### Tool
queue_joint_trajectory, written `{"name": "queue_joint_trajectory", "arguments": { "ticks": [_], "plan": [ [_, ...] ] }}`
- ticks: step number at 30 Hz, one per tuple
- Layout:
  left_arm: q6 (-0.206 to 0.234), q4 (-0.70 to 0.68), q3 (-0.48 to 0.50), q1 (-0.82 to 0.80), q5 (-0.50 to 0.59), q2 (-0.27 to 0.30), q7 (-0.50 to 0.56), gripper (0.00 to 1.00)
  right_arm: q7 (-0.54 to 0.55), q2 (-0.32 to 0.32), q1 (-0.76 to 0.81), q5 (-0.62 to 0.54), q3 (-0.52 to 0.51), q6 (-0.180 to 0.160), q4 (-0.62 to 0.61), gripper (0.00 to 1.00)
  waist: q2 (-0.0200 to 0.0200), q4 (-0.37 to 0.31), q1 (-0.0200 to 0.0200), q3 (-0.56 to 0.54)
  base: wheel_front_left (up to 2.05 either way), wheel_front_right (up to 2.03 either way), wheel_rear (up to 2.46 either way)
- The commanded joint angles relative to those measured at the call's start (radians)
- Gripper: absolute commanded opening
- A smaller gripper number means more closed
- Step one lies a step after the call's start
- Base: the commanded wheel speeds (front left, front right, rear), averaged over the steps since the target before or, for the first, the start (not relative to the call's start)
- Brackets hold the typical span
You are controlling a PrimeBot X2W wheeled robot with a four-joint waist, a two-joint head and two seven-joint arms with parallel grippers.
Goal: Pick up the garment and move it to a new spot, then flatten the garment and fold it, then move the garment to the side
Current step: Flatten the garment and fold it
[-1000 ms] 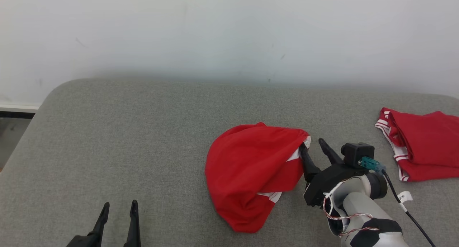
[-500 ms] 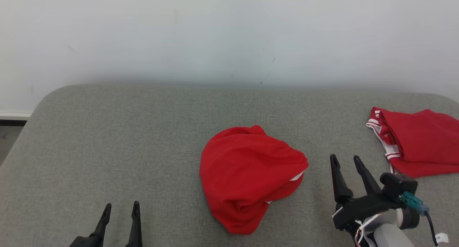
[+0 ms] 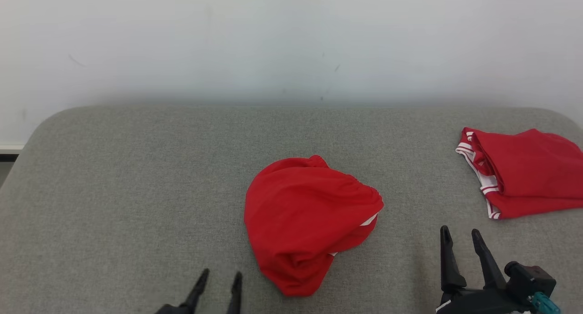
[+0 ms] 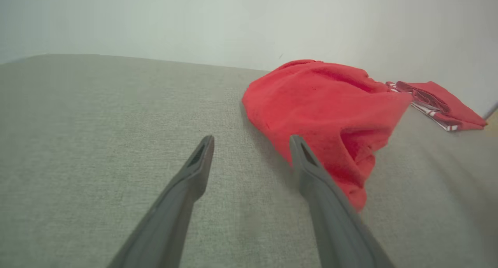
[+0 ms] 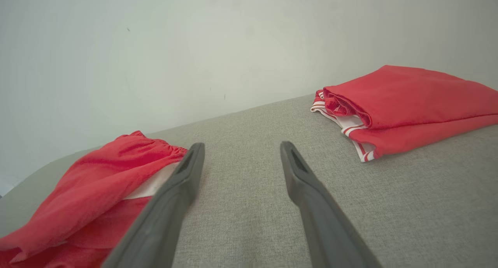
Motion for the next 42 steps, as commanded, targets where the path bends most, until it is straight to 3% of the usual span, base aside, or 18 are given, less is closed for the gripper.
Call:
{"name": "queue_joint_trajectory", "arguments": {
  "ticks": [1, 10, 22, 23, 24, 25, 30, 42],
  "plan": [
    [-0.001, 0.025, -0.068, -0.013, -0.027, -0.004, -0.005, 1.00, -0.002, 0.007, 0.016, -0.011, 0.001, -0.003, -0.011, 1.00, -0.0001, -0.007, 0.0000, 0.004, 0.00, 0.00, 0.00],
    [0.000, 0.128, -0.234, -0.053, -0.104, -0.004, -0.004, 1.00, -0.002, 0.009, -0.001, 0.006, 0.025, -0.003, -0.006, 1.00, -0.0001, -0.048, 0.0000, 0.018, 0.00, 0.00, 0.00],
    [0.000, 0.308, -0.322, -0.163, -0.195, -0.004, -0.004, 1.00, -0.002, 0.009, -0.011, 0.015, 0.055, -0.003, 0.033, 1.00, -0.0001, -0.114, 0.0000, 0.026, 0.00, 0.00, 0.00],
    [0.000, 0.320, -0.328, -0.170, -0.207, -0.005, -0.004, 0.94, -0.002, 0.009, -0.012, 0.018, 0.057, -0.003, 0.035, 1.00, -0.0001, -0.116, 0.0000, 0.025, 0.00, 0.00, 0.00],
    [0.000, 0.329, -0.333, -0.180, -0.213, -0.005, -0.004, 0.37, -0.002, 0.009, -0.012, 0.019, 0.056, -0.003, 0.037, 1.00, -0.0001, -0.116, 0.0000, 0.025, 0.00, 0.00, 0.00],
    [0.000, 0.338, -0.339, -0.188, -0.215, -0.005, -0.004, 0.00, -0.002, 0.009, -0.011, 0.021, 0.056, -0.003, 0.037, 1.00, -0.0001, -0.115, 0.0000, 0.024, 0.00, 0.00, 0.00],
    [0.008, 0.322, -0.282, -0.213, -0.198, 0.008, -0.004, 0.00, -0.002, 0.009, 0.008, 0.026, 0.038, -0.003, 0.030, 1.00, -0.0001, -0.084, 0.0000, 0.018, 0.00, 0.00, 0.00],
    [0.053, 0.093, -0.174, -0.174, -0.123, 0.177, 0.024, 0.00, -0.002, 0.009, 0.019, 0.067, 0.056, -0.003, 0.040, 1.00, -0.0001, 0.023, 0.0000, -0.001, 0.00, 0.00, 0.00]
  ]
}}
